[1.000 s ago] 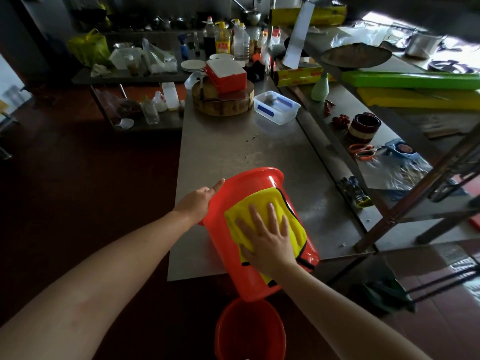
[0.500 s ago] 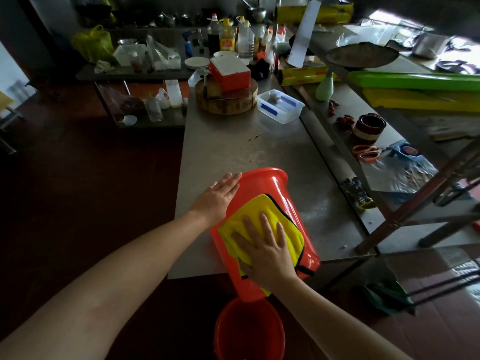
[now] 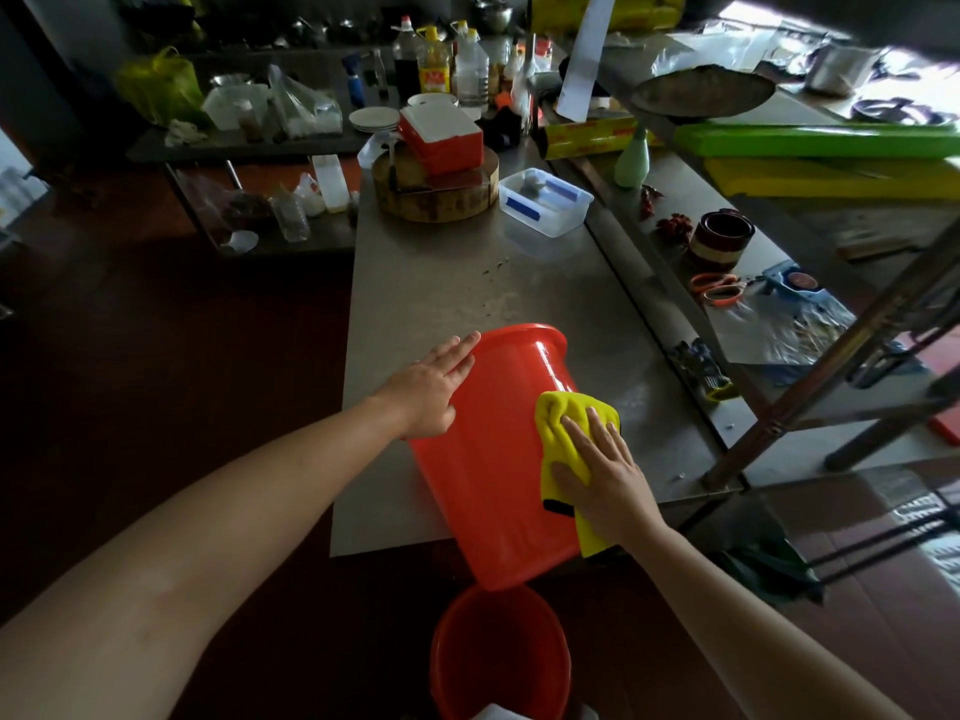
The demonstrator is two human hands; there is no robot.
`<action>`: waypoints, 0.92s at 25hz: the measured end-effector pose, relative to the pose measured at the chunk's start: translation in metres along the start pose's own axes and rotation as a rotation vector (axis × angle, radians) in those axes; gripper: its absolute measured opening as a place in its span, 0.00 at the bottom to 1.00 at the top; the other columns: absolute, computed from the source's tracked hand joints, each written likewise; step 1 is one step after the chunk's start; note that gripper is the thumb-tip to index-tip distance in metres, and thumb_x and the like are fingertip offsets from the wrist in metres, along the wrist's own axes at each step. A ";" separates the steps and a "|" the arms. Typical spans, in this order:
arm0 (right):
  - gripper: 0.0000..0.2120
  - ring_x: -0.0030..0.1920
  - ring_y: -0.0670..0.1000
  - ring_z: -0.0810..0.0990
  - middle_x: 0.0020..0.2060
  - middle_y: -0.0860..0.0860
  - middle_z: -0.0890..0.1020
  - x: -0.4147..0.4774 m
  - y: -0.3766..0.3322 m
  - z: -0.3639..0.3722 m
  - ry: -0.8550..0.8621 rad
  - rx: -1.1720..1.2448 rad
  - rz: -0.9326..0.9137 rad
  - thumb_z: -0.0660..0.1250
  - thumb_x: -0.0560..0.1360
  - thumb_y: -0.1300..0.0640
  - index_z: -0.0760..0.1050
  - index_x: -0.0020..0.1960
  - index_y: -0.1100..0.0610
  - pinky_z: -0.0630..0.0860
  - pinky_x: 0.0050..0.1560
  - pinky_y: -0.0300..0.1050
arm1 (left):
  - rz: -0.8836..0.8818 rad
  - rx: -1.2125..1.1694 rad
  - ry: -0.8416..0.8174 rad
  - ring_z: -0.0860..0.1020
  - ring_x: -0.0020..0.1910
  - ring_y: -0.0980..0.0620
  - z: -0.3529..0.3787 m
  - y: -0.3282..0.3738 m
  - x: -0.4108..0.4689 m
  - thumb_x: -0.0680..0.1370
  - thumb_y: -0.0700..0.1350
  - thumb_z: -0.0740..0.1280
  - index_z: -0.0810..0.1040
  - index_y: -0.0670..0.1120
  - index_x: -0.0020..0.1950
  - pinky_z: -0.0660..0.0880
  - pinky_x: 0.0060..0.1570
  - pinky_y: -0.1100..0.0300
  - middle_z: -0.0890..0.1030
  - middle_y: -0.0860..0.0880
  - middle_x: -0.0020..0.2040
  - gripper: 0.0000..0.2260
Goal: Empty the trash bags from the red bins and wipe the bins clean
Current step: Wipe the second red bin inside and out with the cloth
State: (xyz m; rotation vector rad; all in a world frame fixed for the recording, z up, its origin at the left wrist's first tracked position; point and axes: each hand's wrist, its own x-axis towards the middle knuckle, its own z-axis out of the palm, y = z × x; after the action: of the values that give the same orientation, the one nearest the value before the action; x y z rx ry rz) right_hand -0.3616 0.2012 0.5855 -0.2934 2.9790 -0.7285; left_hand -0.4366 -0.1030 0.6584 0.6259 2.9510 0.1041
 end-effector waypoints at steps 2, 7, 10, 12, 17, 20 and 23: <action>0.31 0.81 0.55 0.43 0.81 0.40 0.45 -0.003 -0.006 0.001 0.008 -0.031 -0.002 0.50 0.76 0.26 0.45 0.76 0.26 0.62 0.74 0.66 | -0.006 0.025 -0.010 0.46 0.81 0.49 -0.004 0.003 0.001 0.77 0.48 0.62 0.50 0.45 0.83 0.59 0.75 0.53 0.28 0.59 0.78 0.37; 0.33 0.80 0.65 0.44 0.82 0.47 0.50 -0.029 -0.051 0.032 0.083 -0.368 -0.258 0.55 0.77 0.31 0.51 0.79 0.34 0.54 0.73 0.72 | 0.002 0.047 -0.023 0.52 0.79 0.45 -0.010 0.006 0.004 0.77 0.50 0.63 0.53 0.43 0.82 0.61 0.76 0.51 0.30 0.57 0.79 0.36; 0.35 0.80 0.65 0.45 0.82 0.49 0.53 -0.044 -0.073 0.057 0.066 -0.502 -0.445 0.61 0.73 0.36 0.59 0.79 0.38 0.50 0.73 0.76 | 0.000 0.025 -0.023 0.47 0.81 0.46 -0.008 0.007 0.003 0.78 0.50 0.63 0.51 0.44 0.82 0.60 0.76 0.49 0.28 0.59 0.78 0.36; 0.34 0.81 0.64 0.46 0.82 0.50 0.53 -0.047 -0.073 0.060 0.059 -0.531 -0.477 0.61 0.73 0.37 0.61 0.78 0.39 0.51 0.73 0.75 | -0.002 0.018 -0.013 0.46 0.81 0.47 -0.004 0.005 0.000 0.78 0.51 0.63 0.50 0.45 0.83 0.60 0.75 0.49 0.26 0.61 0.77 0.36; 0.34 0.81 0.61 0.46 0.82 0.47 0.50 -0.044 -0.044 0.040 0.089 -0.400 -0.376 0.59 0.75 0.31 0.54 0.79 0.35 0.58 0.73 0.72 | -0.004 0.006 0.010 0.45 0.81 0.46 0.003 0.001 -0.007 0.78 0.50 0.65 0.49 0.45 0.83 0.56 0.76 0.52 0.25 0.60 0.76 0.38; 0.32 0.81 0.58 0.44 0.82 0.45 0.48 -0.042 -0.016 0.025 0.095 -0.291 -0.263 0.53 0.78 0.29 0.51 0.79 0.33 0.60 0.74 0.67 | -0.010 -0.001 0.011 0.44 0.81 0.46 0.004 0.001 -0.010 0.78 0.50 0.65 0.48 0.45 0.83 0.55 0.76 0.52 0.25 0.60 0.76 0.39; 0.31 0.82 0.52 0.42 0.81 0.41 0.46 -0.035 0.008 0.014 0.065 -0.070 -0.091 0.52 0.76 0.26 0.48 0.77 0.27 0.59 0.75 0.60 | -0.017 -0.018 0.016 0.44 0.81 0.47 0.003 0.002 -0.011 0.78 0.50 0.66 0.47 0.45 0.83 0.54 0.76 0.53 0.24 0.61 0.76 0.39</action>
State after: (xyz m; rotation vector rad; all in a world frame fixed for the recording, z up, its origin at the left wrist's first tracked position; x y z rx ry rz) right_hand -0.3270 0.2090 0.5696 -0.4195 3.0751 -0.6552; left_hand -0.4252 -0.1052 0.6566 0.6000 2.9666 0.1343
